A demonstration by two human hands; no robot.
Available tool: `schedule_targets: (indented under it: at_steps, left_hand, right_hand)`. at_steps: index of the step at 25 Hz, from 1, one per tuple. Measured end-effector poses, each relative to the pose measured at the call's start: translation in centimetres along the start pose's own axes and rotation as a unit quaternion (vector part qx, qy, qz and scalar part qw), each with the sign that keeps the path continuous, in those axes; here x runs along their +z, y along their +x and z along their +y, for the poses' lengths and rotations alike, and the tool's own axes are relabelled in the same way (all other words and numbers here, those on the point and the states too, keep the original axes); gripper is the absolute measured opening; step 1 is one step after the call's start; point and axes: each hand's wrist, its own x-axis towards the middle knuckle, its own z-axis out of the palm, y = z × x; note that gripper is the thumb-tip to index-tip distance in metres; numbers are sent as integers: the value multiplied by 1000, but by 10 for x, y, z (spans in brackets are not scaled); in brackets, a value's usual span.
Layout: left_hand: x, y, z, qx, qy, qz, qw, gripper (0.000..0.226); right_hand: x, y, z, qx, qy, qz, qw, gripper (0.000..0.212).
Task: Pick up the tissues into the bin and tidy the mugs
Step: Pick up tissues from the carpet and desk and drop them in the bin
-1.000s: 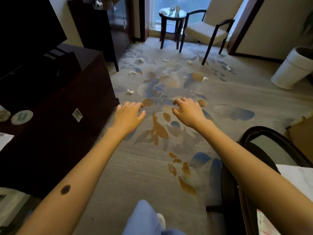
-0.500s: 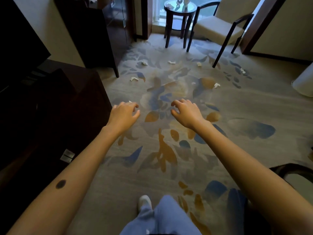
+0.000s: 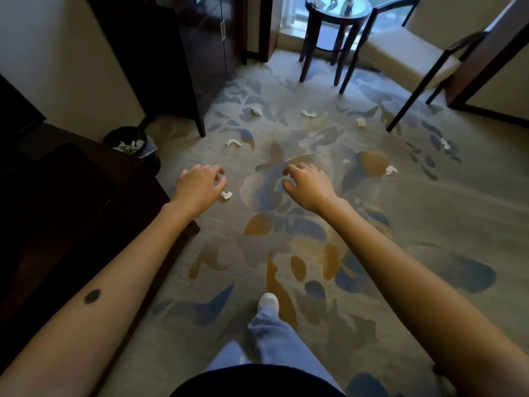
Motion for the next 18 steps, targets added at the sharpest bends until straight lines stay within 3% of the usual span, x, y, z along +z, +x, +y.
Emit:
schedule_targets:
  at_steps: [18]
  left_hand:
    - [38, 376, -107, -171, -55, -27, 983, 28]
  right_hand:
    - [-27, 469, 57, -126, -47, -90, 987, 35]
